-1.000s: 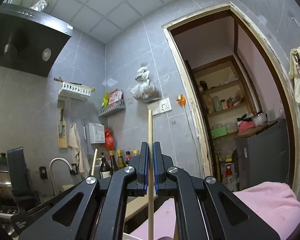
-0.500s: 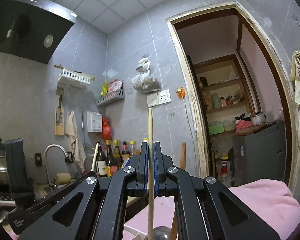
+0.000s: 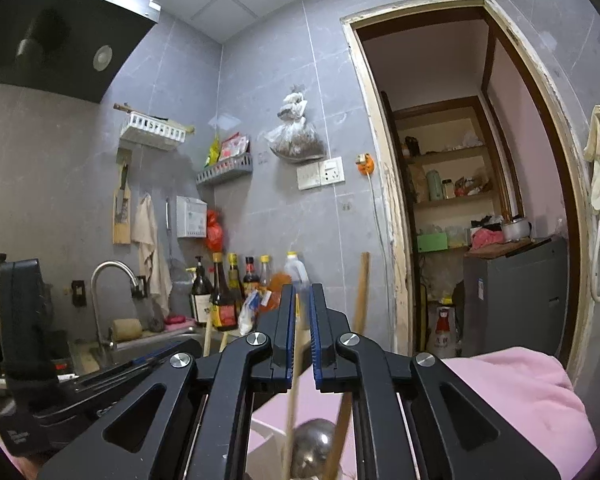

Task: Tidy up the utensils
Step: 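Open the left gripper over the basket while the right gripper releases its chopstick in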

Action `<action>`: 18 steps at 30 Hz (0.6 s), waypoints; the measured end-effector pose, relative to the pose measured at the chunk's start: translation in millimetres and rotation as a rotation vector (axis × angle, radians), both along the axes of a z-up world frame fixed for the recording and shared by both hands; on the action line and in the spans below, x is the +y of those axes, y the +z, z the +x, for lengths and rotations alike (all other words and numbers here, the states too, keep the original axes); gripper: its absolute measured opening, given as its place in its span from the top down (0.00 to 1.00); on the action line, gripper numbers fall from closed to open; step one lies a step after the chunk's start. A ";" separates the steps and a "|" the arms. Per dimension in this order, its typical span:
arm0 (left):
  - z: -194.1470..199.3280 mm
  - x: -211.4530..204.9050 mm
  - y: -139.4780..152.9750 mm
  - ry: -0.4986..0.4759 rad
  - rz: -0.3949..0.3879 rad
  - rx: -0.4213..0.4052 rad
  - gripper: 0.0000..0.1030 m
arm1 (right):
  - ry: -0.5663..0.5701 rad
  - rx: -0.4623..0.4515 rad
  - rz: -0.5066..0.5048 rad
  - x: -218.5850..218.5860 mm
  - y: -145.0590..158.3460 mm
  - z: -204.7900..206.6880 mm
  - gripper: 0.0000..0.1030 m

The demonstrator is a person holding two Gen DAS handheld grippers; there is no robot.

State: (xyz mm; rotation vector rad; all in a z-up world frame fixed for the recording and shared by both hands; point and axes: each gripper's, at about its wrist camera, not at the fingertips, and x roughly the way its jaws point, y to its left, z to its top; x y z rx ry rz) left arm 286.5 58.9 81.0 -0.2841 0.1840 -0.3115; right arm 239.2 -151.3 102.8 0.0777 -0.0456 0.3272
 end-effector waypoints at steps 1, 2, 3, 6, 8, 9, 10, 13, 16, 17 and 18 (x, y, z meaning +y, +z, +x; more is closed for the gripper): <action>-1.0 -0.7 0.6 -0.002 0.001 0.001 0.78 | 0.001 0.001 -0.001 -1.4 0.4 -1.5 0.94; -2.8 -1.4 2.0 -0.005 0.001 0.002 0.76 | 0.002 -0.002 -0.003 -2.4 1.0 -3.6 0.93; -4.6 -1.7 3.3 -0.006 0.000 0.002 0.73 | 0.002 -0.006 -0.006 -3.6 2.4 -5.9 0.91; -10.9 -1.8 11.5 -0.008 -0.014 -0.002 0.61 | 0.006 -0.020 0.001 -9.5 8.9 -13.1 0.78; -15.4 -3.8 18.6 -0.003 -0.009 -0.001 0.51 | 0.003 -0.032 0.000 -14.3 14.4 -18.4 0.76; -17.0 -6.0 21.9 0.005 0.005 0.004 0.45 | -0.006 -0.038 -0.005 -17.0 17.5 -22.1 0.74; -18.7 -8.9 25.1 0.008 0.023 0.007 0.41 | -0.013 -0.041 -0.007 -19.7 19.7 -24.9 0.70; -24.9 -17.3 30.9 0.011 0.055 0.007 0.31 | -0.034 -0.039 0.004 -34.5 26.5 -35.9 0.50; -31.6 -24.0 34.9 -0.017 0.051 0.004 0.19 | -0.056 -0.043 0.010 -50.2 31.6 -47.9 0.45; -34.7 -26.7 36.3 -0.027 0.049 0.001 0.17 | -0.066 -0.042 0.010 -54.8 33.0 -51.1 0.43; -38.0 -29.3 37.9 -0.035 0.050 -0.004 0.11 | -0.077 -0.041 0.011 -60.5 34.1 -55.0 0.34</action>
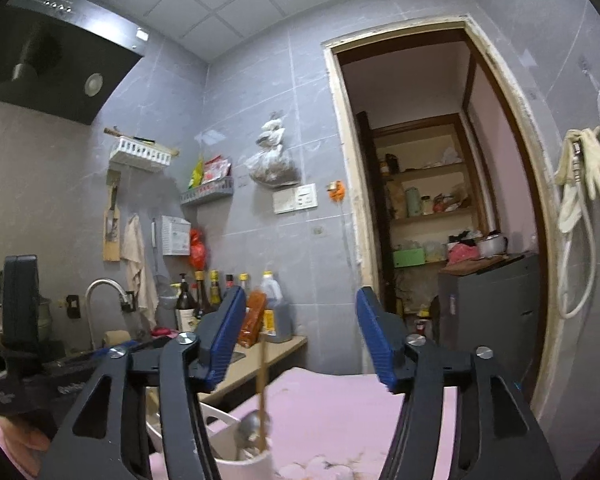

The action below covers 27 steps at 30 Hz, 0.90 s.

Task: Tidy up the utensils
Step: 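Open the left gripper over the basket while the right gripper releases its chopstick in, then move both grippers back toward the fork and last chopstick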

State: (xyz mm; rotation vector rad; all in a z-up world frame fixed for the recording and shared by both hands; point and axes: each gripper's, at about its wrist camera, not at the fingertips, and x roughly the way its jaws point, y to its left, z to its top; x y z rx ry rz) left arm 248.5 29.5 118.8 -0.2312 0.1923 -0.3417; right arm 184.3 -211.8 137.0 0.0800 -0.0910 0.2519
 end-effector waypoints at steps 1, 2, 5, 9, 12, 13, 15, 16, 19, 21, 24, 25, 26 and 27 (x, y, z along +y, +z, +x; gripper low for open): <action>-3.7 -3.0 1.4 -0.006 0.000 -0.008 0.06 | -0.013 0.001 0.001 -5.7 0.8 -3.8 0.25; -8.1 -6.1 2.4 -0.013 0.002 -0.017 0.05 | -0.025 0.003 -0.001 -10.3 1.2 -6.9 0.23; -19.8 -16.6 5.1 -0.048 0.014 -0.034 0.02 | -0.061 0.009 -0.025 -24.0 1.1 -16.3 0.18; -33.5 -32.9 4.1 -0.091 0.043 -0.047 0.02 | -0.102 0.022 -0.049 -43.2 -3.5 -30.1 0.00; -42.0 -44.1 0.0 -0.120 0.051 -0.050 0.02 | -0.127 0.037 -0.057 -57.4 -9.6 -40.1 0.00; -44.5 -48.0 -2.1 -0.131 0.056 -0.048 0.02 | -0.134 0.045 -0.061 -61.1 -11.8 -42.5 0.00; -48.6 -55.3 -6.6 -0.144 0.069 -0.042 0.02 | -0.149 0.060 -0.068 -68.1 -16.5 -46.9 0.00; -49.9 -58.3 -8.8 -0.150 0.075 -0.038 0.02 | -0.154 0.069 -0.072 -71.7 -18.7 -48.8 0.00; -54.5 -68.3 -19.1 -0.168 0.095 -0.017 0.02 | -0.170 0.092 -0.085 -82.0 -27.1 -54.1 0.00; -56.2 -76.3 -27.9 -0.180 0.115 0.008 0.02 | -0.179 0.116 -0.087 -89.1 -33.2 -56.8 0.00; -56.2 -86.6 -40.0 -0.195 0.150 0.053 0.02 | -0.189 0.178 -0.085 -99.9 -43.4 -58.5 0.00; -56.4 -89.5 -44.1 -0.198 0.161 0.068 0.02 | -0.191 0.199 -0.088 -102.6 -46.9 -59.5 0.00; -54.7 -93.5 -48.9 -0.200 0.178 0.095 0.02 | -0.190 0.214 -0.090 -104.5 -49.9 -60.4 0.00; -53.4 -96.2 -54.2 -0.202 0.187 0.114 0.02 | -0.188 0.236 -0.091 -106.7 -53.9 -61.4 0.00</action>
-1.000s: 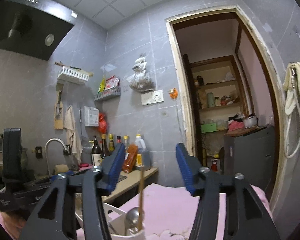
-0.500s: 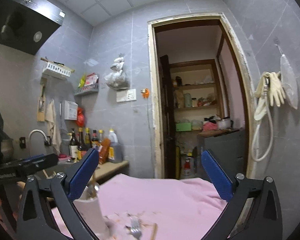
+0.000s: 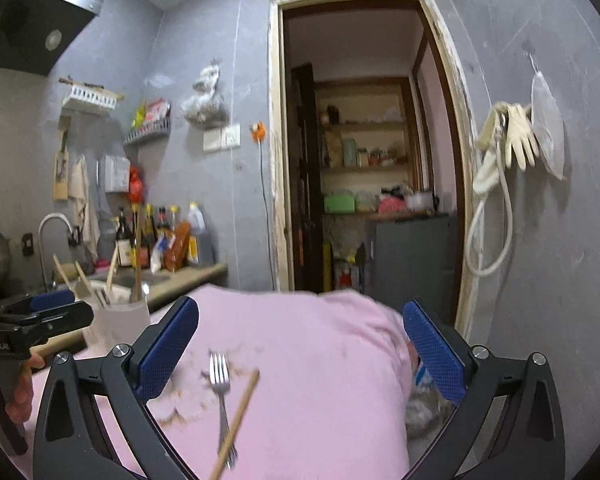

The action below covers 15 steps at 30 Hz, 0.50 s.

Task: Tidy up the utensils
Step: 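Move both grippers back toward the fork and last chopstick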

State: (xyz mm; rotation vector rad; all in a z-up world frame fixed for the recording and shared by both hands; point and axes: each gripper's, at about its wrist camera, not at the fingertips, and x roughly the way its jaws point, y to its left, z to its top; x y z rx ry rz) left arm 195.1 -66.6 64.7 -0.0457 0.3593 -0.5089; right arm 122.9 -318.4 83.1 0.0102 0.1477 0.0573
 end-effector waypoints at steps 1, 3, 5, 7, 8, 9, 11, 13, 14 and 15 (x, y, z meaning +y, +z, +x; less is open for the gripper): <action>1.5 -3.1 -4.7 -0.002 0.013 0.023 0.02 | 0.002 0.024 0.002 -1.7 -4.0 -0.5 0.00; 6.0 -8.7 -15.1 -0.005 0.042 0.079 0.02 | 0.008 0.075 0.000 -2.6 -11.3 0.4 0.00; 10.6 -12.2 -25.4 -0.004 0.067 0.134 0.02 | 0.020 0.134 -0.001 -1.8 -20.1 1.4 0.00; 15.0 -13.5 -33.8 0.003 0.086 0.179 0.02 | 0.035 0.187 -0.006 -0.6 -27.9 2.4 0.03; 18.3 -14.5 -38.9 0.009 0.099 0.205 0.02 | 0.044 0.220 -0.014 1.2 -32.3 3.8 0.05; 19.6 -15.0 -42.3 0.007 0.103 0.219 0.02 | 0.059 0.256 -0.020 3.4 -36.6 5.8 0.07; 24.7 -16.7 -48.0 0.014 0.118 0.257 0.02 | 0.094 0.332 -0.027 7.2 -44.3 11.8 0.15; 30.1 -18.5 -53.6 0.009 0.128 0.298 0.02 | 0.131 0.410 -0.028 12.3 -52.0 19.2 0.25; 33.3 -19.1 -57.4 0.008 0.132 0.321 0.02 | 0.154 0.449 -0.024 14.7 -56.5 23.0 0.28; 34.9 -18.7 -58.6 0.009 0.135 0.332 0.02 | 0.171 0.478 -0.021 16.2 -59.7 26.4 0.34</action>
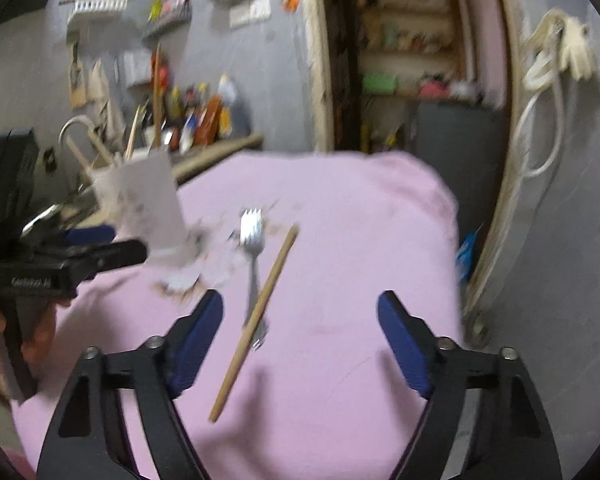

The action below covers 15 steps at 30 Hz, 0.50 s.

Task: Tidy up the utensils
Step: 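Move both grippers back toward the fork and last chopstick, then close the right gripper on the last chopstick while the left gripper closes on the fork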

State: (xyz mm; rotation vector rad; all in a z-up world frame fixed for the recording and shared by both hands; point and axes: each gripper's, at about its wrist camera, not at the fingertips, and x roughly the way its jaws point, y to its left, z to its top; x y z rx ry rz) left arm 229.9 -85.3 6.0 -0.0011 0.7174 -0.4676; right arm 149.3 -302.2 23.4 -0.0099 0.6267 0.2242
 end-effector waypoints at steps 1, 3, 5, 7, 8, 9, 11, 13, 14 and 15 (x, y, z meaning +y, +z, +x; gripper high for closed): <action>1.6 0.1 -1.9 0.001 0.002 0.013 0.02 | 0.015 0.032 0.001 2.4 -4.4 3.2 0.39; 4.6 1.2 -6.3 0.005 0.008 0.038 0.03 | 0.044 0.084 -0.003 7.5 -14.0 8.1 0.45; 8.2 2.0 -8.8 0.005 0.005 0.060 0.05 | 0.064 0.118 -0.011 11.5 -20.7 9.9 0.49; 10.3 2.3 -9.8 0.000 0.004 0.082 0.12 | 0.084 0.143 -0.020 15.1 -24.0 10.1 0.52; 12.0 2.2 -12.0 -0.006 0.005 0.097 0.14 | 0.094 0.153 -0.026 17.6 -25.3 10.3 0.52; 13.4 1.6 -11.9 -0.010 0.007 0.104 0.18 | 0.104 0.162 -0.033 20.4 -27.2 11.5 0.53; 15.9 -0.8 -13.8 -0.021 0.015 0.123 0.23 | 0.117 0.175 -0.052 24.7 -30.0 11.8 0.55; 17.3 -2.2 -14.5 -0.030 0.017 0.140 0.32 | 0.127 0.195 -0.069 28.4 -33.9 15.7 0.60; 18.3 -2.4 -15.8 -0.036 0.013 0.152 0.34 | 0.128 0.208 -0.078 30.3 -36.2 17.6 0.62; 19.6 -3.0 -15.7 -0.038 0.012 0.160 0.39 | 0.123 0.215 -0.091 31.4 -37.4 19.0 0.67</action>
